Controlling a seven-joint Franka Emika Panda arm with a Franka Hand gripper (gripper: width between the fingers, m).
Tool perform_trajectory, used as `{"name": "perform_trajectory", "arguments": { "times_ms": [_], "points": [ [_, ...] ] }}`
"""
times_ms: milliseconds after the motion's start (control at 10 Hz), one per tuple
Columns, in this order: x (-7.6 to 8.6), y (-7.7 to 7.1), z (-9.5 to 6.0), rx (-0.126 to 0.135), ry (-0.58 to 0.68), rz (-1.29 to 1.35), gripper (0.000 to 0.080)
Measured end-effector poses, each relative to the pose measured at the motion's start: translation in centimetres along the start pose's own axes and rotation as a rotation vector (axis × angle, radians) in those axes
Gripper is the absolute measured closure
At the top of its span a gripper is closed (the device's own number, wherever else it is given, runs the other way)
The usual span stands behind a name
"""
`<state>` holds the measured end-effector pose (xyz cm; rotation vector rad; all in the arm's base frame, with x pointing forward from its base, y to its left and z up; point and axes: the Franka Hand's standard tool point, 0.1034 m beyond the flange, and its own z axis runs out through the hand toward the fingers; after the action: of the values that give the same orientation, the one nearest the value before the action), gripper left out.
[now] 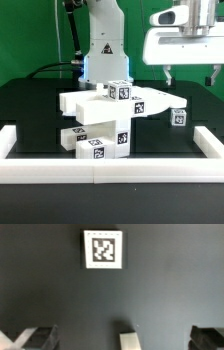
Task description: Assemble chair
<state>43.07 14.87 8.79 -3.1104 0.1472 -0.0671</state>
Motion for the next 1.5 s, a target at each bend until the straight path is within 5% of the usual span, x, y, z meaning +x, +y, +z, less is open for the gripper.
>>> {"name": "perform_trajectory", "arguments": {
  "times_ms": [600, 1200, 1500],
  "points": [
    [-0.2, 0.2, 0.2, -0.002, 0.002, 0.005, 0.0151],
    [-2.2, 0.0, 4.2, -0.046, 0.044, -0.039, 0.0151],
    [-2.5, 0.3, 5.0, -0.060, 0.040, -0.044, 0.0151]
  ]
}}
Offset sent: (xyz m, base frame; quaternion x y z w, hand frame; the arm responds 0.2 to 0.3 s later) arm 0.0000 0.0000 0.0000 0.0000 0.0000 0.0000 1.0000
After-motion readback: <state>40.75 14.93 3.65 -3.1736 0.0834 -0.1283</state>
